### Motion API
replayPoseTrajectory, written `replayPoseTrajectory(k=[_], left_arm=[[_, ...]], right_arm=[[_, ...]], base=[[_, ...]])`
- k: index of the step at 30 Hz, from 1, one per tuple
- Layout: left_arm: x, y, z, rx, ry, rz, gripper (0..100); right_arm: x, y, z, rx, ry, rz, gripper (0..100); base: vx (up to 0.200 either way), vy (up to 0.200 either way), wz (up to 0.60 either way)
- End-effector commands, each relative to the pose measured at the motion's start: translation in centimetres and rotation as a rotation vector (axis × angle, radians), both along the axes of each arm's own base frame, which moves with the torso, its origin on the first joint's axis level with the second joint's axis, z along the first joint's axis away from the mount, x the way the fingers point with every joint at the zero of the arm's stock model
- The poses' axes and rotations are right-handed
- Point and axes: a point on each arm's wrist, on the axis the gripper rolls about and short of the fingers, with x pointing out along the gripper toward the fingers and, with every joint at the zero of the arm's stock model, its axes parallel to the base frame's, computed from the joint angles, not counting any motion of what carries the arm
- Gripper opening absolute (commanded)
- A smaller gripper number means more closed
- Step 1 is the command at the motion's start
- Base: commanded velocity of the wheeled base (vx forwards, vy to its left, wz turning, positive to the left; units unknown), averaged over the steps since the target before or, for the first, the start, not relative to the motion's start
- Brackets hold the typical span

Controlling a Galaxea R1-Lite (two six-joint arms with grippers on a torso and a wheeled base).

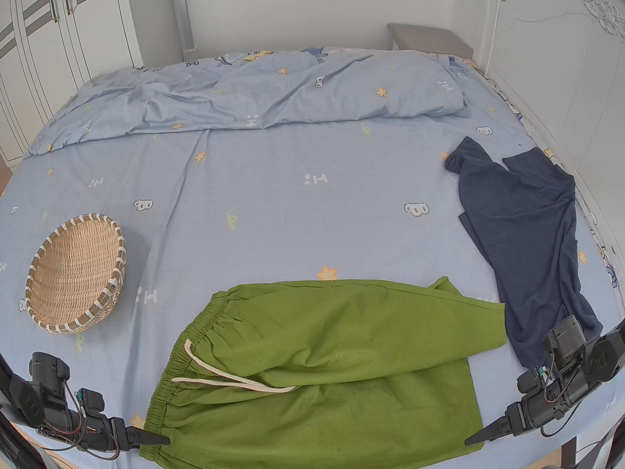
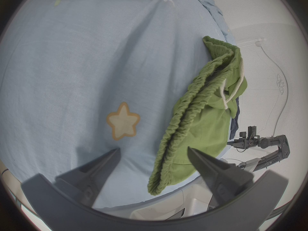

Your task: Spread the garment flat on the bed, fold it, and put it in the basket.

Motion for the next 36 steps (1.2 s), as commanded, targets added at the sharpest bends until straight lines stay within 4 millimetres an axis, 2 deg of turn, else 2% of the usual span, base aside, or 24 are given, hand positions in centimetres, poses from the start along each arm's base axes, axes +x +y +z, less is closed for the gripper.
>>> replayPoseTrajectory(k=[1,7,14,18,21,24,26,27,28,29,31,33,34,35,36], left_arm=[[-0.3,-0.1,0.1,-0.008,0.000,0.006,100],[-0.7,-0.2,1.5,0.013,-0.085,0.033,100],[-1.0,-0.4,4.7,0.012,-0.208,0.126,100],[-0.8,-0.5,8.7,-0.013,-0.251,0.165,100],[0.2,-0.5,10.7,-0.025,-0.265,0.137,100],[1.9,-1.2,13.7,-0.031,-0.332,0.056,100],[3.5,-1.8,15.1,-0.048,-0.359,0.009,100],[3.6,-1.9,15.2,-0.052,-0.360,0.005,100],[5.9,-2.7,16.1,-0.089,-0.342,-0.018,100],[7.2,-3.1,16.7,-0.112,-0.333,-0.020,100],[9.5,-3.6,17.4,-0.142,-0.317,-0.016,100],[12.0,-4.0,17.2,-0.153,-0.298,-0.027,100],[12.3,-4.1,17.3,-0.155,-0.298,-0.028,100],[14.1,-4.6,17.1,-0.159,-0.292,-0.042,100],[14.9,-4.8,16.9,-0.162,-0.285,-0.049,100]], right_arm=[[-0.1,-0.1,0.0,0.005,0.003,-0.009,100],[-0.4,-0.5,0.5,0.011,-0.061,-0.031,100],[-1.5,-1.5,3.3,0.025,-0.247,-0.090,100],[-2.5,-1.8,5.7,0.034,-0.407,-0.122,100],[-2.6,-2.0,7.0,0.033,-0.494,-0.141,100],[-2.0,-2.3,9.3,0.036,-0.609,-0.158,100],[-1.1,-2.3,10.7,0.038,-0.665,-0.160,100],[-1.0,-2.3,10.8,0.039,-0.668,-0.160,100],[-0.3,-2.3,12.0,0.042,-0.707,-0.158,100],[0.1,-2.4,12.5,0.042,-0.721,-0.158,100],[1.2,-2.3,13.2,0.045,-0.743,-0.151,100],[2.6,-2.3,13.9,0.046,-0.760,-0.150,100],[2.8,-2.3,14.0,0.046,-0.761,-0.150,100],[3.9,-2.4,14.5,0.047,-0.772,-0.150,100],[4.4,-2.4,14.8,0.046,-0.778,-0.151,100]], base=[[0.000,0.000,0.00],[0.000,0.000,0.00],[0.000,0.000,0.00],[0.000,0.000,0.00],[0.000,0.000,0.00],[0.000,0.000,0.00],[0.000,0.000,0.00],[0.000,0.000,0.00],[0.000,0.000,0.00],[0.000,0.000,0.00],[0.000,0.000,0.00],[0.000,0.000,0.00],[0.000,0.000,0.00],[0.000,0.000,0.00],[0.000,0.000,0.00]])
